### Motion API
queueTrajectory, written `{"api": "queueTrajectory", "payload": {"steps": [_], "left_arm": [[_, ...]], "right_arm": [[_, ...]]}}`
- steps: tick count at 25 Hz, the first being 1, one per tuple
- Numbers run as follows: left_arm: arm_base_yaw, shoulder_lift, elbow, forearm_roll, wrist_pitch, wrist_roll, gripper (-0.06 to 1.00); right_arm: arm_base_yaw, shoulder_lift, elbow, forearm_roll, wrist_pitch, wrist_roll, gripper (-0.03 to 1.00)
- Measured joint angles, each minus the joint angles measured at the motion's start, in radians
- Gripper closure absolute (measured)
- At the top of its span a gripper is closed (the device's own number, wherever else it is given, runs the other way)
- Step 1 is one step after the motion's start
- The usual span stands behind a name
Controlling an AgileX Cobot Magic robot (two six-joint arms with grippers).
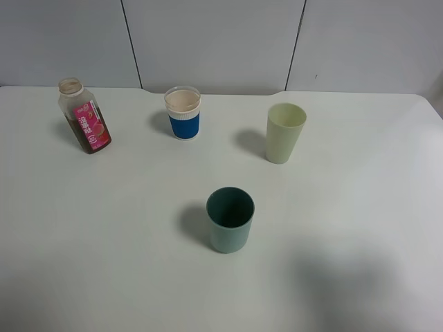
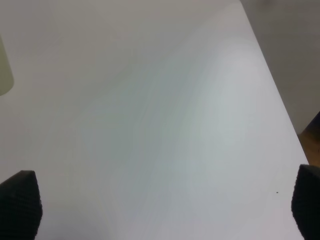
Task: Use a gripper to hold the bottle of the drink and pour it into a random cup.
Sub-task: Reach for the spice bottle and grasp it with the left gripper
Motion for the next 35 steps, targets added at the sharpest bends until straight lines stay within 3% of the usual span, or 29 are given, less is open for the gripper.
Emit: {"api": "queueTrajectory", "payload": {"steps": [8, 13, 21, 28, 35], "left_arm": [[0.0, 0.008, -0.014, 0.068, -0.155, -0.166, -0.04], [0.0, 0.096, -0.014, 0.078, -0.291, -0.197, -0.04], [0.0, 0.284, -0.014, 0.079, -0.482, -0.193, -0.04], [0.003, 0.488, -0.014, 0.129, -0.65, -0.162, -0.04], [0.103, 0.66, 0.004, 0.065, -0.817, -0.021, -0.04]], "right_arm": [[0.0, 0.0, 0.0, 0.0, 0.0, 0.0, -0.03], [0.0, 0.0, 0.0, 0.0, 0.0, 0.0, -0.03], [0.0, 0.0, 0.0, 0.0, 0.0, 0.0, -0.03], [0.0, 0.0, 0.0, 0.0, 0.0, 0.0, -0.03], [0.0, 0.0, 0.0, 0.0, 0.0, 0.0, -0.03]]}}
